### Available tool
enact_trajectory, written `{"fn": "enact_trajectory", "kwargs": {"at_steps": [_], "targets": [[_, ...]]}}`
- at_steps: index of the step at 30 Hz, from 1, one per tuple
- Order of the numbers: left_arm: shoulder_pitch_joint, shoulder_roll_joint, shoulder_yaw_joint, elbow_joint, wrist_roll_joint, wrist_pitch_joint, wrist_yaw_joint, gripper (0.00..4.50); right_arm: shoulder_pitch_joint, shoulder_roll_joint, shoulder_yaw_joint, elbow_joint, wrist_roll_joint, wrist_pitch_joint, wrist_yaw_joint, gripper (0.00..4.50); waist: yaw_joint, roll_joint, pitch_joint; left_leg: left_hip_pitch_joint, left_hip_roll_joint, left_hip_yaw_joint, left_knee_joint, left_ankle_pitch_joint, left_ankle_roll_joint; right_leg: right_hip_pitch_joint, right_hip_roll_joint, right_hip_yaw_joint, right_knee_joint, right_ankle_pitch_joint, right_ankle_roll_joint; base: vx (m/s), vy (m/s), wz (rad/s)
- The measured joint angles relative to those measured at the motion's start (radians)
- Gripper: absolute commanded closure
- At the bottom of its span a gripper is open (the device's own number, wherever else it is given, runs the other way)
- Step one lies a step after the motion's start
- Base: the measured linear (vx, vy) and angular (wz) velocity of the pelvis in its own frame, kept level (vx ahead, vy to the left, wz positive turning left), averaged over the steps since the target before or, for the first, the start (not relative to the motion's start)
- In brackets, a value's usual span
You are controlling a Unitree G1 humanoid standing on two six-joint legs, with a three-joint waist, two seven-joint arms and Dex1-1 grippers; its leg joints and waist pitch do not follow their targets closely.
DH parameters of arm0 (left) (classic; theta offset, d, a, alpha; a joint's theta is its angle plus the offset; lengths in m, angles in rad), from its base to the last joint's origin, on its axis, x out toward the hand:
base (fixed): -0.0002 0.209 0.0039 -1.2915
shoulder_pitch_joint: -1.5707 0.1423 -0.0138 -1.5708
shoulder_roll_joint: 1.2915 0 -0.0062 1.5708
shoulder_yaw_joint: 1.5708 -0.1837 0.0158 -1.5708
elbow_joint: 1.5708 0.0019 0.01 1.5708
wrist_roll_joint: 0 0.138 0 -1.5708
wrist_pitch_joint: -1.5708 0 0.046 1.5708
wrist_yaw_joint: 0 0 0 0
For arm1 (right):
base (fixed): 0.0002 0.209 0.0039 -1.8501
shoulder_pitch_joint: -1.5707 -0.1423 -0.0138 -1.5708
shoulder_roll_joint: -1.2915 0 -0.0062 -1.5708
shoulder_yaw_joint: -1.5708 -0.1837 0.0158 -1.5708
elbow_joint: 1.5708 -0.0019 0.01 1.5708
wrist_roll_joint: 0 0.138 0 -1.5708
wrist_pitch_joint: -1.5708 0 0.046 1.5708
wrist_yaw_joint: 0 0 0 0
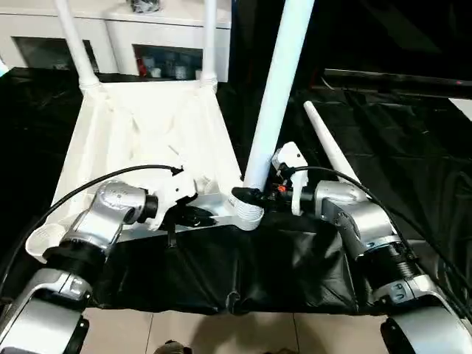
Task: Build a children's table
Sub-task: Insert table leg to table base
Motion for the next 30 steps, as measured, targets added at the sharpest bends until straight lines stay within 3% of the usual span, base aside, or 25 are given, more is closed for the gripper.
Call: {"fn": "enact_trajectory", "kwargs": {"at_steps": [8,14,24,30], "targets": [[0.015,0.009,0.001,-0.023,0.003,0.004,-0.002,4.50,-0.004,0.001,-0.003,0.025,0.003,-0.008,0.002,2.61,0.000,-0.001,0.000,0.002,0.000,0.000,0.000,0.000,0.000,0.002,0.000,0.000,0.000,-0.001,0.001,0.000,0.000,0.00],[0.013,-0.007,-0.004,-0.019,0.029,-0.017,0.034,4.50,0.004,0.014,-0.043,0.062,0.020,-0.018,-0.007,2.61,0.003,-0.003,-0.002,0.005,0.000,0.000,0.000,0.000,0.000,0.005,0.000,0.000,0.000,-0.004,0.006,0.000,0.000,0.00],[0.010,-0.021,-0.018,-0.015,0.040,-0.029,0.054,4.50,0.128,0.042,-0.141,0.032,0.100,-0.090,-0.051,2.61,0.003,-0.002,-0.002,0.006,-0.001,-0.001,0.000,0.000,0.000,0.006,-0.001,0.000,-0.001,-0.005,0.007,0.000,0.000,0.00],[0.001,-0.028,-0.023,0.009,0.050,-0.049,0.054,4.50,0.195,0.058,-0.141,-0.023,0.094,-0.163,-0.090,2.61,0.007,0.001,-0.003,0.007,-0.001,-0.001,-0.001,0.000,0.000,0.008,-0.001,0.000,-0.001,-0.005,0.007,0.000,0.000,0.00]]}}
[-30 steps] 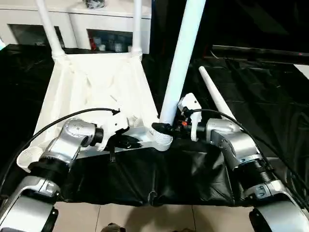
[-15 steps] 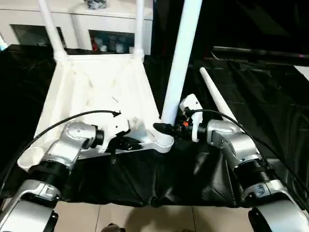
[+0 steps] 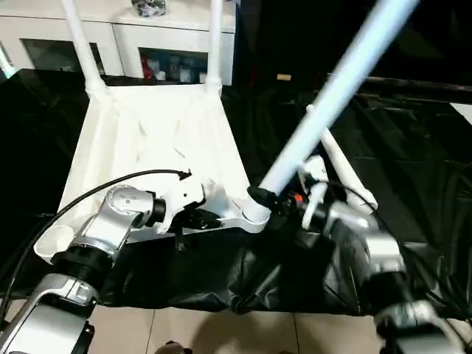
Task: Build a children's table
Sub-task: Insert table leg to table base
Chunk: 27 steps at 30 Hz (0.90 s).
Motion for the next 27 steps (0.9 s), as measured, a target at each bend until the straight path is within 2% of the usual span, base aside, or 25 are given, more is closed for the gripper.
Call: {"fn": "enact_trajectory", "kwargs": {"at_steps": [5,11,19,27], "targets": [[-0.005,0.001,-0.001,0.011,0.011,-0.012,0.001,4.50,0.000,-0.013,0.052,-0.033,-0.059,-0.027,-0.023,2.61,-0.003,0.001,0.000,0.001,0.000,-0.001,0.000,0.000,0.000,0.001,0.000,0.000,-0.001,0.000,0.000,0.000,0.000,0.00],[-0.012,0.009,-0.016,0.013,0.020,-0.029,0.001,4.50,-0.048,-0.043,0.111,-0.029,-0.119,-0.015,0.006,2.61,-0.006,0.000,-0.001,0.001,0.000,-0.002,0.000,0.000,0.000,0.001,0.000,-0.001,-0.002,-0.001,0.001,0.000,0.000,0.00],[-0.014,0.015,-0.017,0.013,0.027,-0.030,-0.014,4.50,-0.110,-0.057,0.142,0.020,-0.147,0.003,0.058,2.61,-0.009,-0.006,-0.004,0.001,0.000,-0.002,-0.001,0.000,0.000,0.001,0.000,-0.001,-0.002,-0.001,0.001,0.000,0.000,0.00],[-0.023,0.034,-0.030,0.012,0.028,-0.050,-0.078,4.50,-0.113,-0.082,0.160,0.012,-0.146,-0.003,0.149,2.61,-0.004,-0.008,-0.005,0.001,0.000,-0.002,-0.002,-0.002,-0.002,0.001,0.000,-0.001,-0.002,-0.001,0.002,0.000,0.000,0.00]]}}
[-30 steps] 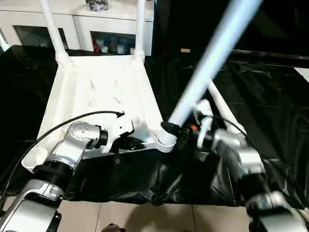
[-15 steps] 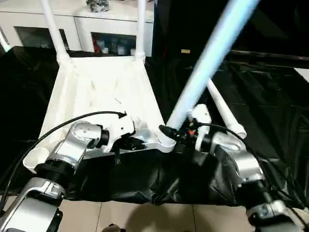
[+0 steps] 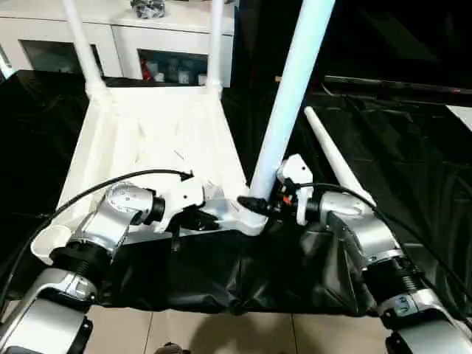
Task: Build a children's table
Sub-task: Insert table leg to table base
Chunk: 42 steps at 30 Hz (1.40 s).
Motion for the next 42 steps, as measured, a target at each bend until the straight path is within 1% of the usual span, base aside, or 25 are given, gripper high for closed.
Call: {"fn": "enact_trajectory", "kwargs": {"at_steps": [3,7,13,16,21,24,26,27,28,29,30,31,32,33,34,35,36,37,38,39,40,41,42], "targets": [[-0.001,0.011,-0.004,-0.002,-0.003,-0.010,-0.035,4.50,0.019,-0.009,0.002,-0.015,0.016,-0.005,0.038,2.61,0.003,0.001,0.000,0.000,0.000,0.000,-0.002,0.000,0.000,0.000,0.000,0.000,0.000,0.000,0.000,0.000,0.000,0.00],[-0.004,0.026,-0.012,-0.002,-0.014,-0.020,-0.101,4.50,0.036,-0.037,0.031,-0.049,0.027,-0.015,0.114,2.61,0.007,0.001,0.000,0.000,0.000,0.000,-0.003,0.000,0.000,0.000,0.000,0.000,0.000,0.000,0.000,0.000,0.000,0.00],[-0.013,0.045,-0.031,-0.002,-0.017,-0.028,-0.166,4.50,0.064,-0.048,0.052,-0.089,0.030,-0.031,0.180,2.61,0.011,0.001,0.000,0.001,0.000,0.000,-0.004,0.000,-0.001,0.001,0.000,0.000,0.000,-0.002,0.000,0.000,0.000,0.00],[-0.018,0.049,-0.037,0.000,-0.010,-0.039,-0.172,4.50,0.067,-0.051,0.065,-0.096,0.028,-0.040,0.185,2.61,0.012,0.001,0.000,0.001,0.000,0.000,-0.004,0.000,-0.001,0.001,0.000,0.000,0.000,-0.002,0.001,0.000,0.000,0.00],[-0.023,0.049,-0.038,0.010,-0.006,-0.043,-0.168,4.50,0.066,-0.047,0.066,-0.093,0.020,-0.050,0.179,2.61,0.012,0.001,0.000,0.002,0.000,0.000,-0.004,0.000,-0.001,0.001,0.000,0.000,0.000,-0.002,0.001,0.000,0.000,0.00],[-0.024,0.050,-0.034,0.012,-0.004,-0.036,-0.162,4.50,0.058,-0.029,0.059,-0.077,0.020,-0.051,0.155,2.61,0.009,0.001,0.000,0.003,0.000,0.000,-0.005,0.000,-0.001,0.000,0.000,0.000,0.000,-0.002,0.001,0.000,0.000,0.00],[-0.025,0.049,-0.024,0.015,0.002,-0.010,-0.132,4.50,0.048,0.005,0.042,-0.041,0.020,-0.050,0.102,2.61,0.002,0.002,0.000,0.006,0.000,0.000,-0.005,0.000,-0.001,0.000,0.000,-0.001,0.000,-0.002,0.001,0.000,0.000,0.00],[-0.025,0.040,-0.014,0.018,0.006,0.014,-0.096,4.50,0.029,0.034,0.027,-0.002,0.017,-0.050,0.053,2.61,-0.004,0.002,0.002,0.009,0.000,-0.001,-0.005,0.000,-0.001,-0.002,0.000,-0.001,0.000,-0.002,0.001,-0.062,0.002,-0.08],[-0.028,0.028,0.000,0.020,0.018,0.046,-0.035,4.50,-0.004,0.069,0.007,0.050,0.009,-0.050,-0.029,2.61,-0.013,0.003,0.004,0.011,0.000,-0.004,-0.003,0.000,-0.001,-0.002,0.000,-0.006,-0.001,-0.003,0.002,-0.062,0.002,-0.08],[-0.032,0.022,0.004,0.020,0.028,0.060,-0.004,4.50,-0.017,0.079,-0.002,0.072,0.001,-0.049,-0.072,2.61,-0.018,0.006,0.007,0.010,0.001,-0.013,-0.001,0.000,-0.001,0.001,-0.001,-0.015,-0.008,-0.003,0.002,-0.079,0.013,-0.16],[-0.032,0.010,0.008,0.019,0.032,0.079,0.027,4.50,-0.028,0.087,-0.015,0.099,-0.002,-0.050,-0.113,2.61,-0.026,0.013,0.011,0.010,0.001,-0.024,-0.003,-0.001,-0.001,0.008,-0.001,-0.030,-0.021,-0.005,0.002,-0.065,0.034,-0.18],[-0.031,-0.008,0.014,0.007,0.041,0.114,0.078,4.50,-0.054,0.108,-0.031,0.141,-0.009,-0.051,-0.177,2.61,-0.036,0.023,0.017,0.010,0.006,-0.034,-0.007,-0.001,-0.002,0.023,-0.001,-0.049,-0.034,-0.011,-0.003,-0.065,0.034,-0.18],[-0.031,-0.024,0.017,-0.003,0.045,0.137,0.114,4.50,-0.067,0.114,-0.042,0.163,-0.013,-0.052,-0.217,2.61,-0.035,0.029,0.023,0.004,0.006,-0.039,-0.012,-0.001,-0.003,0.023,-0.002,-0.059,-0.018,-0.032,-0.018,-0.123,0.050,-0.22],[-0.030,-0.043,0.018,-0.016,0.053,0.167,0.149,4.50,-0.075,0.120,-0.055,0.185,-0.014,-0.054,-0.254,2.61,-0.034,0.030,0.025,0.002,0.005,-0.035,-0.015,-0.001,-0.003,0.015,-0.002,-0.060,0.014,-0.065,-0.045,-0.112,0.000,-0.05],[-0.021,-0.080,0.021,-0.048,0.072,0.211,0.216,4.50,-0.093,0.129,-0.073,0.214,-0.015,-0.057,-0.304,2.61,-0.022,0.013,0.021,0.003,0.004,-0.009,-0.016,0.000,-0.004,0.019,-0.004,-0.040,0.065,-0.079,-0.056,-0.112,0.000,-0.05],[-0.011,-0.101,0.034,-0.080,0.081,0.249,0.265,4.50,-0.117,0.139,-0.077,0.242,-0.019,-0.058,-0.343,2.61,-0.015,-0.019,0.016,0.015,0.002,0.010,-0.018,-0.003,-0.010,0.007,-0.005,-0.012,0.075,-0.082,-0.023,0.020,-0.095,0.10],[-0.003,-0.123,0.043,-0.104,0.089,0.285,0.310,4.50,-0.137,0.152,-0.087,0.269,-0.022,-0.058,-0.385,2.61,-0.009,-0.021,0.018,0.012,-0.002,0.002,0.009,-0.026,-0.026,-0.001,-0.006,-0.008,0.074,-0.081,-0.019,0.051,-0.088,-0.23],[0.010,-0.152,0.048,-0.141,0.106,0.330,0.360,4.50,-0.154,0.160,-0.103,0.296,-0.023,-0.058,-0.441,2.61,0.003,-0.011,0.016,0.011,-0.010,-0.048,0.065,-0.045,-0.021,0.001,-0.006,-0.020,0.073,-0.080,-0.018,0.051,-0.088,-0.23],[0.015,-0.173,0.048,-0.163,0.113,0.355,0.384,4.50,-0.161,0.164,-0.113,0.308,-0.022,-0.059,-0.466,2.61,0.009,0.007,0.009,0.020,-0.010,-0.072,0.055,-0.061,-0.041,-0.002,-0.004,-0.042,0.070,-0.080,-0.018,0.060,-0.003,-0.34],[0.017,-0.194,0.048,-0.175,0.118,0.373,0.410,4.50,-0.162,0.165,-0.126,0.311,-0.022,-0.064,-0.486,2.61,0.002,0.005,0.009,0.015,-0.003,-0.072,0.046,-0.053,-0.047,-0.004,0.002,-0.045,0.060,-0.072,-0.021,0.000,0.000,0.00],[0.022,-0.216,0.048,-0.184,0.118,0.386,0.442,4.50,-0.169,0.159,-0.135,0.320,-0.022,-0.064,-0.499,2.61,-0.003,0.003,0.007,0.017,0.002,-0.065,0.033,-0.044,-0.044,-0.003,0.008,-0.042,0.039,-0.048,-0.032,0.000,0.000,0.00],[0.022,-0.220,0.047,-0.187,0.118,0.390,0.452,4.50,-0.174,0.162,-0.138,0.329,-0.023,-0.069,-0.507,2.61,-0.007,0.001,0.006,0.018,0.005,-0.056,0.030,-0.042,-0.045,-0.003,0.011,-0.036,0.031,-0.017,-0.043,0.000,0.000,0.00],[0.022,-0.220,0.043,-0.187,0.120,0.390,0.460,4.50,-0.178,0.167,-0.141,0.340,-0.024,-0.077,-0.514,2.61,-0.008,0.002,0.006,0.019,0.007,-0.053,0.028,-0.042,-0.045,-0.003,0.011,-0.035,0.031,-0.017,-0.042,0.000,0.000,0.00]]}}
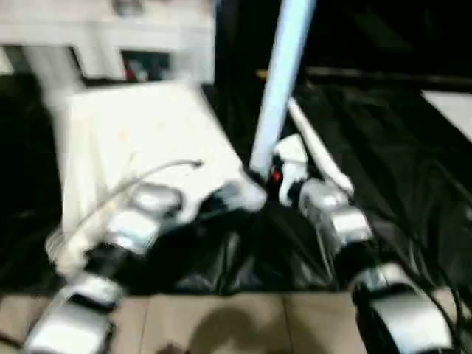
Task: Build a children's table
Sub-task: Insert table leg to table base
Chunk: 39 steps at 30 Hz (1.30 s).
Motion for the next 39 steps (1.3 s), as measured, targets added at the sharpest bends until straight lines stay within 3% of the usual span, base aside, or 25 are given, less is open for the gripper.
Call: {"fn": "enact_trajectory", "kwargs": {"at_steps": [5,18,21,26,33,39], "targets": [[0.001,0.007,-0.007,0.001,0.007,-0.001,0.015,4.50,-0.017,0.015,-0.007,0.038,-0.010,-0.021,-0.008,2.61,0.001,0.001,0.000,0.008,0.000,0.004,-0.020,0.000,-0.001,0.002,0.002,0.001,-0.010,-0.003,0.006,0.000,0.000,0.00],[0.024,0.041,-0.007,-0.030,0.002,-0.012,0.022,4.50,-0.068,0.042,-0.014,0.119,-0.023,-0.050,-0.006,2.61,-0.018,0.000,-0.001,0.009,0.001,0.004,-0.023,0.001,-0.002,0.002,0.004,0.001,-0.013,-0.003,0.006,0.000,0.000,0.00],[0.027,0.052,-0.006,-0.028,-0.005,-0.036,0.009,4.50,-0.071,0.048,-0.025,0.129,-0.021,-0.070,0.002,1.91,-0.019,0.000,0.000,0.008,0.001,0.004,-0.023,0.001,-0.002,0.001,0.004,0.001,-0.013,-0.003,0.006,0.000,0.000,0.00],[0.030,0.078,0.002,-0.028,-0.026,-0.070,-0.035,4.50,-0.067,0.051,-0.043,0.167,-0.007,-0.093,0.042,1.49,-0.018,0.000,0.000,-0.001,0.003,0.006,-0.023,0.002,-0.003,-0.004,0.005,0.001,-0.013,0.001,0.000,0.000,0.000,0.00],[0.030,0.105,0.002,-0.025,-0.042,-0.121,-0.068,4.50,-0.064,0.040,-0.041,0.164,-0.007,-0.127,0.113,0.92,-0.015,0.001,0.001,-0.002,0.012,0.019,-0.024,0.005,-0.003,-0.006,0.006,0.001,-0.018,-0.002,0.000,0.000,0.000,0.00],[0.030,0.136,0.002,0.008,-0.059,-0.204,-0.141,4.50,-0.019,-0.006,0.015,0.131,-0.040,-0.152,0.224,0.39,-0.006,0.002,0.001,-0.002,0.014,0.024,-0.024,0.005,-0.003,-0.006,0.006,0.001,-0.019,-0.002,0.000,0.000,0.000,0.00]]}}
